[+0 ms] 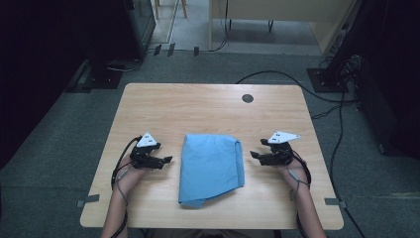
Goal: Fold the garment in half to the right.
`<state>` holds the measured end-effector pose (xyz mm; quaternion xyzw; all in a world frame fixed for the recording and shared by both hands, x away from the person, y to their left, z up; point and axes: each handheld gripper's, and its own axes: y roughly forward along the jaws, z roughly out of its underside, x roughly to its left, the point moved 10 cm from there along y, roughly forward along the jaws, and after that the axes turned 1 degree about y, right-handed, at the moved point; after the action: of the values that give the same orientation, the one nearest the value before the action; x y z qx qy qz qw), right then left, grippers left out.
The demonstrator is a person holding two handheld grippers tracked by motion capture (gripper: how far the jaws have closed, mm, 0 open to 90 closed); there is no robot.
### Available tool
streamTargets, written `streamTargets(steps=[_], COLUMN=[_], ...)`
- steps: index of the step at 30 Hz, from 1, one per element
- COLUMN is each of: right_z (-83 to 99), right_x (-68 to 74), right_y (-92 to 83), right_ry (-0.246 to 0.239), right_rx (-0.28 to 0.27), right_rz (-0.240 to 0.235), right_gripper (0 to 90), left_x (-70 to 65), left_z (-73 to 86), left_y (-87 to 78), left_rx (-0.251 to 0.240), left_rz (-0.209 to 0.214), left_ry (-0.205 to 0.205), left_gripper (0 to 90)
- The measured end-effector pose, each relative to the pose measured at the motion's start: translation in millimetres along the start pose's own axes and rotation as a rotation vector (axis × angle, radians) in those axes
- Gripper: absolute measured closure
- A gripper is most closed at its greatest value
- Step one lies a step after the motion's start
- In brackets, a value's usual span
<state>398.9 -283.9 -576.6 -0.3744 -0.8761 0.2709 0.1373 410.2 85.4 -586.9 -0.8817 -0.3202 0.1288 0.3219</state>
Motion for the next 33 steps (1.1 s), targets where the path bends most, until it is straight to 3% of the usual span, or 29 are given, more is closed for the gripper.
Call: streamTargets(steps=[5,10,33], right_z=[0.9,4.5,13.2], right_x=[-1.9,-6.0,-18.7], right_y=[-1.0,-3.0,-9.6], right_ry=[0.005,0.009,0.027], right_rx=[-0.001,0.006,0.016], right_rz=[0.002,0.009,0.030], right_gripper=[29.6,29.6,29.3], left_x=[1.8,-0.1,6.5], left_z=[0.4,-5.4,0.7], left_y=[-1.6,-5.1,-6.5], left_rx=[-0.003,-0.038,-0.017], left_rz=[-0.004,0.016,-0.019], left_ry=[-0.006,-0.023,-0.012], left_gripper=[21.4,21.5,21.5])
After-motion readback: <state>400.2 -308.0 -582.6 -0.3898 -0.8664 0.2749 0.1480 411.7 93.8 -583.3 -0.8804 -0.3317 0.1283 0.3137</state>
